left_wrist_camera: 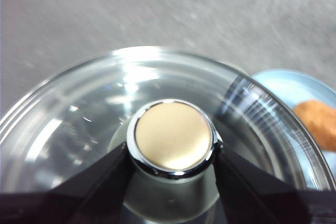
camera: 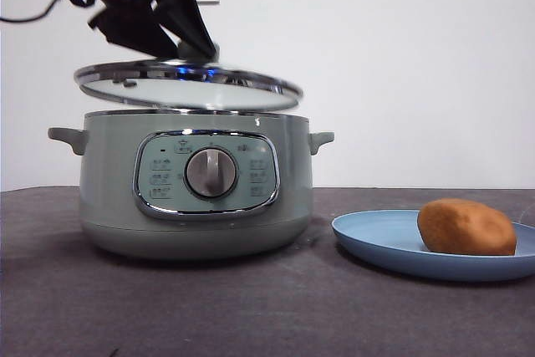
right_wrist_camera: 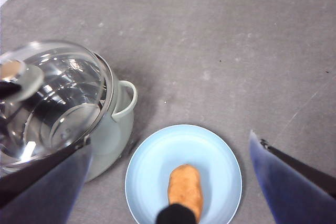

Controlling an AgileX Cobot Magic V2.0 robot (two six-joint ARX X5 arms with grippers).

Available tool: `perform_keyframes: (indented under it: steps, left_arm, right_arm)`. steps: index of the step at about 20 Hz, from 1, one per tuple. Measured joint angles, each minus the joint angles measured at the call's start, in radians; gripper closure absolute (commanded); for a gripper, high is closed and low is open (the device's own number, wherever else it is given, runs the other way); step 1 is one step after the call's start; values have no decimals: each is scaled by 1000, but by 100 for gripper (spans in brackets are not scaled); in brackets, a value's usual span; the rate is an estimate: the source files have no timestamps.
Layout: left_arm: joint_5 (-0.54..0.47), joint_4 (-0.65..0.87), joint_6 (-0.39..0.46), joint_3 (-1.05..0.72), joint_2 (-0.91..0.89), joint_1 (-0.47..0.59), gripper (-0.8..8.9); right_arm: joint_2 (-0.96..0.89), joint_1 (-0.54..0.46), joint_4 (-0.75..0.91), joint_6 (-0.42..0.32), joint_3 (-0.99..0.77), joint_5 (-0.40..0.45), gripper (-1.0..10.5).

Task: Take the potato out from the steamer,put the potato on the plate,close the lid

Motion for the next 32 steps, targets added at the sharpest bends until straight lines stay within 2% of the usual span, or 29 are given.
perform_keyframes:
  steps: [5, 11, 12, 14, 15, 20, 25, 29, 32]
  left_arm:
    - [8, 27, 4, 18, 83, -5, 822]
    - [7, -50, 17, 47, 89, -6, 808]
    - [6, -51, 19, 47, 89, -6, 759]
    - [6, -51, 19, 47, 89, -6, 489]
    - [6, -52, 19, 47, 89, -6, 389]
    - [15, -94, 7, 68, 82, -8, 376]
    - [11, -325, -15, 216, 76, -9, 376]
    - [29, -498, -15, 459, 68, -9, 376]
    - [185, -540, -16, 612, 66, -9, 376]
  right_arm:
    - [0, 0, -13, 3, 0, 0, 447]
    - [2, 0, -14, 3, 0, 0, 447]
    - [2, 0, -14, 3, 0, 0, 447]
    - [2, 0, -12, 3, 0, 0, 447]
    - [3, 0, -11, 3, 0, 0, 447]
    - [3, 1, -11, 3, 0, -6, 447]
    - [3, 1, 4, 3, 0, -19, 447]
    - [11, 1, 46, 0, 0, -174, 447]
    - [32, 1, 69, -17, 0, -238, 447]
